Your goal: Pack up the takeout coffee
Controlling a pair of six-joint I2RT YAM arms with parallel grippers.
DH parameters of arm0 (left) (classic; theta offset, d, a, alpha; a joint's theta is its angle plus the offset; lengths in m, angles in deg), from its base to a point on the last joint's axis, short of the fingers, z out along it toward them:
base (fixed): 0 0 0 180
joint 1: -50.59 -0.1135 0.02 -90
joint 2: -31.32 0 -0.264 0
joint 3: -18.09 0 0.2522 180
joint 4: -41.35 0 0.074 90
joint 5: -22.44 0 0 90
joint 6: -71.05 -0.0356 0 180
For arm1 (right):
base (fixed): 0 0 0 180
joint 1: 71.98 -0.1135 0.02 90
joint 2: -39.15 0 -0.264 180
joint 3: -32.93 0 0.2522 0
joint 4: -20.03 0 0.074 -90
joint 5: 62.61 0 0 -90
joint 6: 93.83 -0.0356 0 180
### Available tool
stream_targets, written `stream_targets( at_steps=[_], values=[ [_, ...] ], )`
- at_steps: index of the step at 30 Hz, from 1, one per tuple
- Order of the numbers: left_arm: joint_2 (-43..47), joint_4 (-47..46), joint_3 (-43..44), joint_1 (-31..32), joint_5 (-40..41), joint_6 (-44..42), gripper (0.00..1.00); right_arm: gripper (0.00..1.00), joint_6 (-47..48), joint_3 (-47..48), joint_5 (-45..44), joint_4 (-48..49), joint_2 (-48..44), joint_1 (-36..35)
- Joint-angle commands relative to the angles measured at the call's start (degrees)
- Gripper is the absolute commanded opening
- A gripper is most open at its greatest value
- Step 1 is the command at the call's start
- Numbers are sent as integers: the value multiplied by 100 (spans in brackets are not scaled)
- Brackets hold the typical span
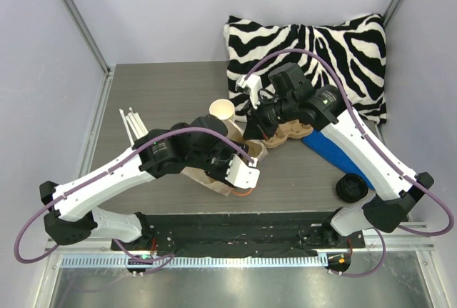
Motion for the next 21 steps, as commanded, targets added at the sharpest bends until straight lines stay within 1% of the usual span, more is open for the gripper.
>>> stream_targets(
  at_steps=[1,5,9,15,18,20,21],
  values=[
    [-81,63,119,-31,-480,-126,56,1,-89,-4,-42,-99,-19,0],
    [-29,46,206,-48,-656,-100,54,1,-71,-74,-42,-99,-45,0],
    [33,-60,373,-75,-648,-3,54,1,-62,-153,-173,-116,-89,17],
    [58,98,979,-224,-639,313,54,1,-370,-434,-516,-151,-282,96],
    [234,20,1042,-303,-612,542,59,1,-554,-663,-657,-213,-484,166],
    [305,-147,998,-312,-542,761,67,1,-703,-882,-754,-222,-642,210],
    [331,-174,989,-312,-490,840,67,1,-756,-961,-754,-231,-686,228]
  ],
)
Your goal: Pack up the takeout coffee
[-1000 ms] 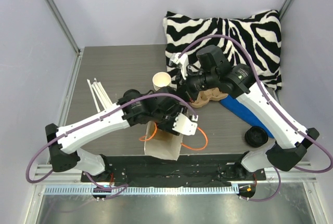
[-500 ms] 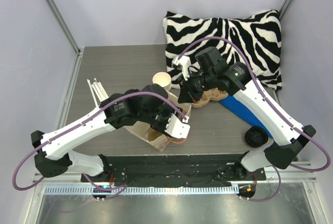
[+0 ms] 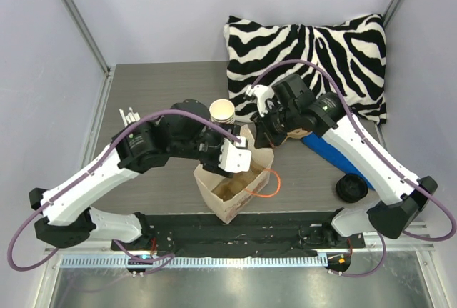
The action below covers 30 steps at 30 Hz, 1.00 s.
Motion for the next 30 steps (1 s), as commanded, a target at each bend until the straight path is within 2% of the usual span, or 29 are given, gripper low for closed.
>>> stream_targets(
  at_steps=[1,3,4,5,7,8,11,14,18,23,30],
  values=[
    [288,-288,143,-63,92,578,68,1,-407,-354,-214,-58,-494,99],
    [323,-332,187,-124,119,859,68,2,-460,-469,-214,-58,-600,126],
    [375,-358,204,-168,41,974,68,10,-591,-495,-214,-67,-635,143],
    [410,-436,222,-299,-38,1218,68,31,-609,-487,-231,-119,-661,169],
    [507,-490,257,-449,-214,1466,69,51,-557,-321,-319,-207,-679,205],
    [586,-560,275,-589,-328,1597,70,66,-496,-224,-372,-295,-688,257],
    [735,-657,292,-888,-504,2072,71,82,-22,268,-416,-409,-618,301],
    [832,-727,257,-1230,-645,2512,72,94,654,681,-372,-209,-574,310],
    [1043,-911,73,-1916,-1074,3311,72,97,1525,805,-48,293,-600,301],
    [1254,-1122,-103,-2883,-1507,4366,74,97,2666,717,875,636,-478,188],
    [1342,-833,-638,-3806,-1875,5316,78,97,3722,542,586,934,-83,-603]
  ],
)
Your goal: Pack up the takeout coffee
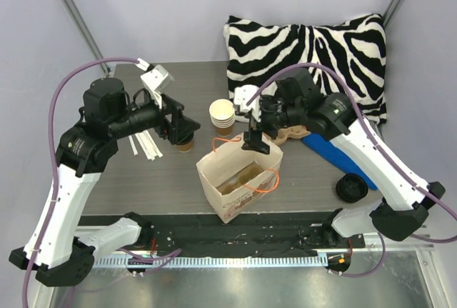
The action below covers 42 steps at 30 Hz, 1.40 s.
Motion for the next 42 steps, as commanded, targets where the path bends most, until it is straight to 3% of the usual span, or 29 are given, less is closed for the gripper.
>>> stream_targets(
  at_steps=[1,10,16,20,21,22,24,25,32,35,39,42],
  values=[
    [3,13,-331,-434,-521,857,79,97,1022,-129,-35,513,242,-416],
    [-147,444,-603,-1006,-987,884,80,89,1576,-323,-299,812,734,-732],
    [-191,444,-806,-1304,-1100,919,80,50,1550,-349,-640,558,787,-776],
    [-349,453,-885,-1446,-1338,1042,81,47,1524,-472,-808,338,664,-785],
    [-410,461,-885,-1454,-1382,1051,81,41,1497,-481,-808,294,620,-785],
    [-489,496,-885,-1463,-1400,1060,81,23,1471,-490,-800,250,611,-794],
    [-560,497,-868,-1481,-1391,1051,81,5,1218,-447,-922,136,611,-838],
    [-577,497,-859,-1481,-1374,1034,81,1,1051,-333,-1027,135,646,-855],
    [-709,602,-832,-1490,-1128,885,82,1,-716,731,-1714,-549,1086,-856],
    [-841,742,-806,-1490,-891,735,83,1,-1226,626,-1863,-533,928,-856],
    [-1086,822,-850,-1490,-339,568,96,1,-1447,-57,-2030,-427,647,-856],
    [-1323,857,-806,-1490,13,472,100,1,-1535,-411,-2013,-339,445,-856]
  ],
)
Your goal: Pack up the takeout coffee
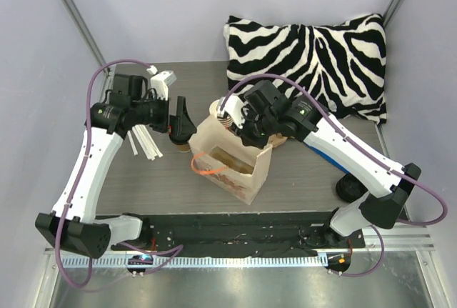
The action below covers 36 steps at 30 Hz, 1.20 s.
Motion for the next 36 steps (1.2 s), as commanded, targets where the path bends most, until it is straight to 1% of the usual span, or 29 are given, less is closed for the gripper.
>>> stream_targets(
  at_steps=[1,2,3,4,7,10,13,16,21,28,31,36],
  values=[
    [-280,77,62,-47,707,-226,100,1,-444,-396,-135,39,-415,-16],
    [-350,59,79,-38,917,-182,100,1,-453,-422,-118,39,-458,-16],
    [-437,-19,88,-38,1372,-112,100,1,-445,-457,-117,39,-468,-16],
    [-499,-46,97,-38,1576,-86,100,1,-436,-458,-83,39,-494,-8],
    [-666,-72,132,-38,1885,-261,100,1,-374,-466,23,30,-582,1],
    [-658,-344,-17,-47,2140,-375,100,1,-269,-414,146,21,-696,1],
    [-632,-574,-132,-38,2211,-367,100,1,-102,-370,251,30,-836,10],
    [-745,-495,-44,-38,2159,-349,100,1,21,-431,418,48,-986,10],
    [-834,-415,9,-47,2466,-331,100,1,100,-668,621,144,-1100,1],
    [-1176,190,422,-21,2150,-840,100,1,65,-686,717,320,-1083,10],
    [-1291,208,527,14,2185,-964,100,1,65,-643,726,329,-1039,10],
    [-1484,68,598,216,2703,-1087,98,1,65,-563,682,320,-1013,1]
  ],
)
